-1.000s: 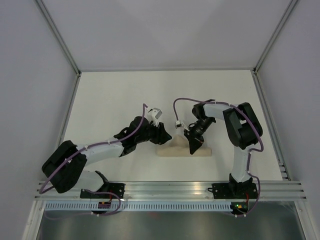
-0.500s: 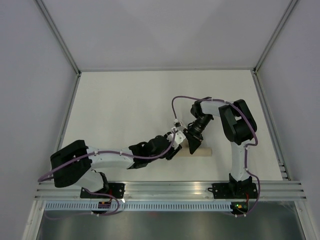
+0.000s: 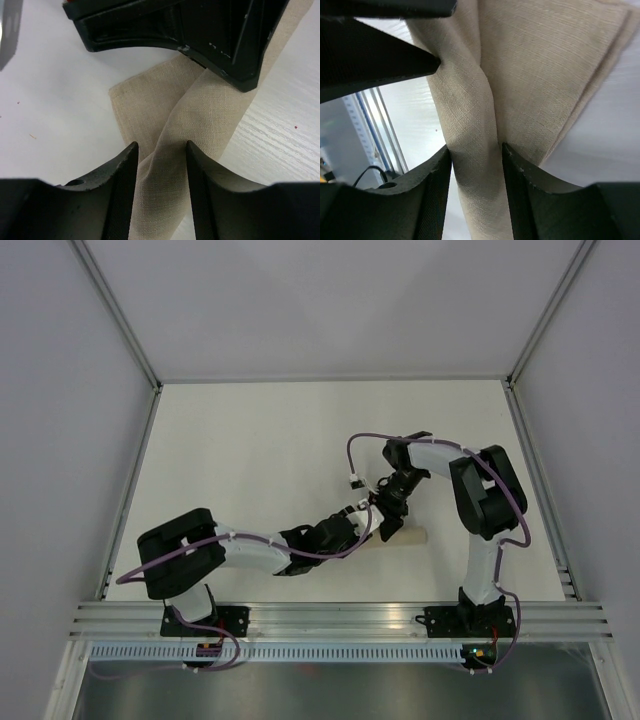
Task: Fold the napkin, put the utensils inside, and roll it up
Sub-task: Roll the napkin at the center of the board.
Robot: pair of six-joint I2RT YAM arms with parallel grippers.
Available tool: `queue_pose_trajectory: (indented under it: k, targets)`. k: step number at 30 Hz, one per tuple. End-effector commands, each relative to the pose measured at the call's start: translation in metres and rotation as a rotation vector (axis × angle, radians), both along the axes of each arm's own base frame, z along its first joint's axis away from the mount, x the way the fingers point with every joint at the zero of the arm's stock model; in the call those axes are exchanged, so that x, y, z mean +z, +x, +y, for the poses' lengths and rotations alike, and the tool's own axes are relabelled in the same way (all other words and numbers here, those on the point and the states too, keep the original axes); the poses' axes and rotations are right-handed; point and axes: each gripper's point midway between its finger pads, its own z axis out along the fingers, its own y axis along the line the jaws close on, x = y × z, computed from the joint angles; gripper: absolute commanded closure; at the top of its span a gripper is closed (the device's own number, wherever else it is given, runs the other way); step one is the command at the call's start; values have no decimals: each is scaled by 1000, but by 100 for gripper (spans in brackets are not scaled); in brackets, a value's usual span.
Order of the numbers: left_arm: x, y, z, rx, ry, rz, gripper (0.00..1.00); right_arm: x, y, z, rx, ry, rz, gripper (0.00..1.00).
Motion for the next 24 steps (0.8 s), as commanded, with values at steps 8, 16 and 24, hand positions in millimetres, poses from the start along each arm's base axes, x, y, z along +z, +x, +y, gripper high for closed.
queue_pose_trajectory:
  k: [8,16,24]
  targets:
    - [-4,14,-1,34,-139,139,60,18,59,-8,-137,5,-458,46]
    - [-22,5,-2,-14,-180,314,68,57,77,-17,-194,71,-747,43]
    - [-39,3,1,-17,-205,474,68,80,44,-16,-75,173,-941,43]
